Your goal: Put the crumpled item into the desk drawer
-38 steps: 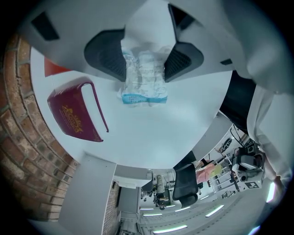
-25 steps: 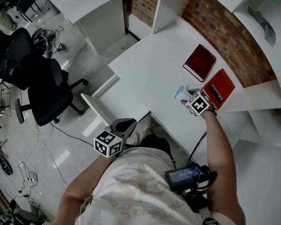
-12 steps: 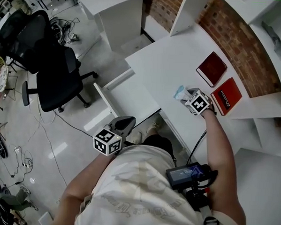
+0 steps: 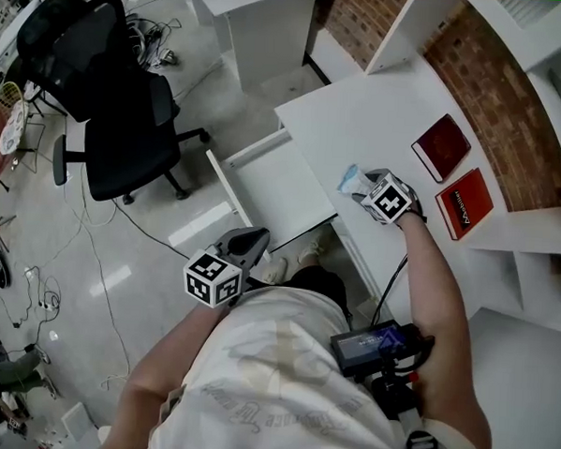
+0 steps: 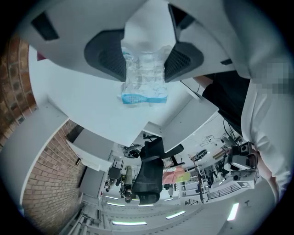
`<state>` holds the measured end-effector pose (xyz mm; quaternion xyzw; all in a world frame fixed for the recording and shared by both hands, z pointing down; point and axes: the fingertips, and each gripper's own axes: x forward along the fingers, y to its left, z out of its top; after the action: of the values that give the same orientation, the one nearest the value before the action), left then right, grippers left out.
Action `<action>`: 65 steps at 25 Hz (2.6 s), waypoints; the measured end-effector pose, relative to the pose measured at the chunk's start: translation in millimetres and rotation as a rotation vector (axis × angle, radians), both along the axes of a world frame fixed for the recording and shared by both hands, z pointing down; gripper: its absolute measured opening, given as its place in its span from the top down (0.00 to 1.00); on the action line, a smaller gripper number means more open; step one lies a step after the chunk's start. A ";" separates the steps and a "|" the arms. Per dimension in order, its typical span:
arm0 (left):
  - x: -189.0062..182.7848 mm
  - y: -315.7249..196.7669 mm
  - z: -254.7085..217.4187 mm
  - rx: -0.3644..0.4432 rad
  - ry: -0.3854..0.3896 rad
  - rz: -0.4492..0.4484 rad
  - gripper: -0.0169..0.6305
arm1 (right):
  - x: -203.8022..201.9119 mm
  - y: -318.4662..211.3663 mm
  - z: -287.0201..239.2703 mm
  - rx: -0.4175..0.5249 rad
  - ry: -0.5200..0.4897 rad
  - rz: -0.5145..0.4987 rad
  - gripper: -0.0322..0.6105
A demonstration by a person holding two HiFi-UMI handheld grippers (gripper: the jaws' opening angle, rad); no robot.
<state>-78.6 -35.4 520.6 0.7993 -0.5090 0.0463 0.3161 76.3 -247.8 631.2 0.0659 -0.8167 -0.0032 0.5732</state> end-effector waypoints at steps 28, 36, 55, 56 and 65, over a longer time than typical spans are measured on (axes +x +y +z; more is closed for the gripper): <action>-57.1 40.4 10.6 -0.040 0.027 -0.287 0.93 | -151.7 60.5 28.8 -0.074 0.006 -0.396 0.52; -67.9 51.4 11.7 -0.057 0.031 -0.369 0.93 | -178.1 80.8 38.7 -0.075 0.035 -0.564 0.52; -45.1 51.6 19.6 -0.090 0.055 -0.440 0.93 | -187.4 125.3 78.2 -0.052 0.107 -0.876 0.52; -44.1 50.8 19.6 -0.091 0.055 -0.439 0.93 | -188.2 126.0 80.2 -0.052 0.110 -0.883 0.52; -47.2 51.4 27.3 -0.122 0.055 -0.452 0.93 | -192.1 139.7 109.6 -0.081 0.150 -0.951 0.52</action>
<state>-125.9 16.0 547.9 0.6452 -0.6626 -0.0169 0.3801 -115.8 -108.2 740.8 -0.3373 -0.7124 -0.2380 0.5676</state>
